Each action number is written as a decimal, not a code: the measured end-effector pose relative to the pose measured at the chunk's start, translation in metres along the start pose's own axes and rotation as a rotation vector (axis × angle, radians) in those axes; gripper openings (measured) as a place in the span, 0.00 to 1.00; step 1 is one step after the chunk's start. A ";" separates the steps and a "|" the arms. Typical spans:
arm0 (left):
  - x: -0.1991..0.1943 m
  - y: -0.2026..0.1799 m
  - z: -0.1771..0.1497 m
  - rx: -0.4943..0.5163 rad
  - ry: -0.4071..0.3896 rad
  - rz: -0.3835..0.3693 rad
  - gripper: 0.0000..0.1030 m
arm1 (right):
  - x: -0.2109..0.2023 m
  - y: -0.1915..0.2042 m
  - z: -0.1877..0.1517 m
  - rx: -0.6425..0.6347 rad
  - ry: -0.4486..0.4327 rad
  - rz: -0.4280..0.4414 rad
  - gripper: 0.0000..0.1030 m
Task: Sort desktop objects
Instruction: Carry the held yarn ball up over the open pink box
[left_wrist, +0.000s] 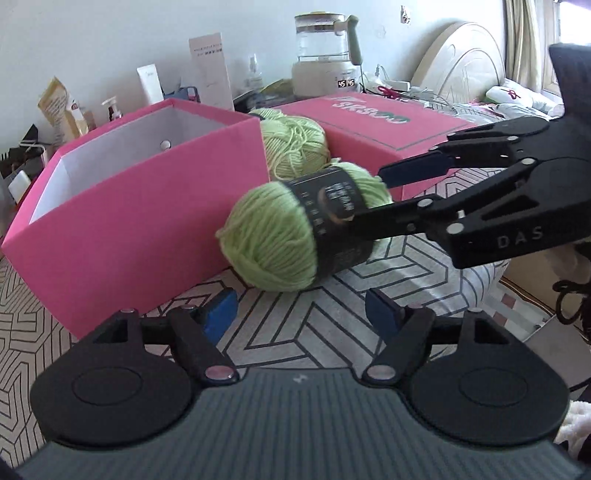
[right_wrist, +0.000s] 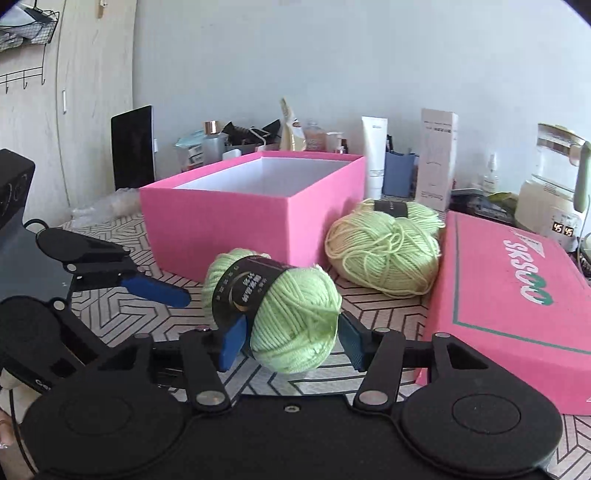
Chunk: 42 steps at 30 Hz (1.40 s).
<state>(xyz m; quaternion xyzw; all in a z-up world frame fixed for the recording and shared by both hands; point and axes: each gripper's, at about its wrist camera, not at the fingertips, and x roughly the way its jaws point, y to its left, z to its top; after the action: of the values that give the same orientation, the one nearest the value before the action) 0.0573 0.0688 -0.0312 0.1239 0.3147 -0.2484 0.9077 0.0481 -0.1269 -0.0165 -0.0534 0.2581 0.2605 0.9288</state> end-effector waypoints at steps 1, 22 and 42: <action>0.002 0.003 0.001 -0.013 0.005 -0.007 0.74 | 0.001 -0.002 -0.001 0.018 0.003 0.006 0.64; 0.042 0.015 0.018 -0.053 0.021 -0.073 0.83 | 0.047 -0.028 0.000 0.197 0.071 0.204 0.76; -0.018 0.005 0.034 0.030 -0.165 -0.035 0.78 | 0.004 -0.016 0.033 0.118 -0.031 0.255 0.70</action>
<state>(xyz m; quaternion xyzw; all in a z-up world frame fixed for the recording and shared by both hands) 0.0649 0.0669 0.0065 0.1111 0.2370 -0.2784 0.9241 0.0736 -0.1314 0.0092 0.0384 0.2635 0.3615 0.8935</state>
